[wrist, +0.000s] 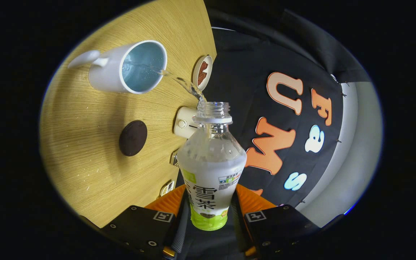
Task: Take the bottle from table, then pour the juice into the cup, finally place the bottle on the coaster
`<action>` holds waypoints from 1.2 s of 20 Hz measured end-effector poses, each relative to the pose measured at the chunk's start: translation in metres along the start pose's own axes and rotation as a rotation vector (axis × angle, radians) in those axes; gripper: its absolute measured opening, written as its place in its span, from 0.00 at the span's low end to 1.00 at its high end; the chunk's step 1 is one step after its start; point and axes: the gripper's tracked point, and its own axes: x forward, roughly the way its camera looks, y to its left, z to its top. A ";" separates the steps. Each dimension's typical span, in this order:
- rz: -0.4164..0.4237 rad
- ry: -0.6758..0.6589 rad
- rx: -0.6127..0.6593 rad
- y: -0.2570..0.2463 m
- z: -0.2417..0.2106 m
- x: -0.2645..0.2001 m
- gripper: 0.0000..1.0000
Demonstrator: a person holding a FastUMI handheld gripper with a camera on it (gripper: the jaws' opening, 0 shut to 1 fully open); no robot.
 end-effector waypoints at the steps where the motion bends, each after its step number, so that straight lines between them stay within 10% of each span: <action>1: 0.000 0.000 -0.006 0.000 0.000 0.000 0.57; 24: -0.030 -0.032 -0.113 -0.023 0.013 0.004 0.57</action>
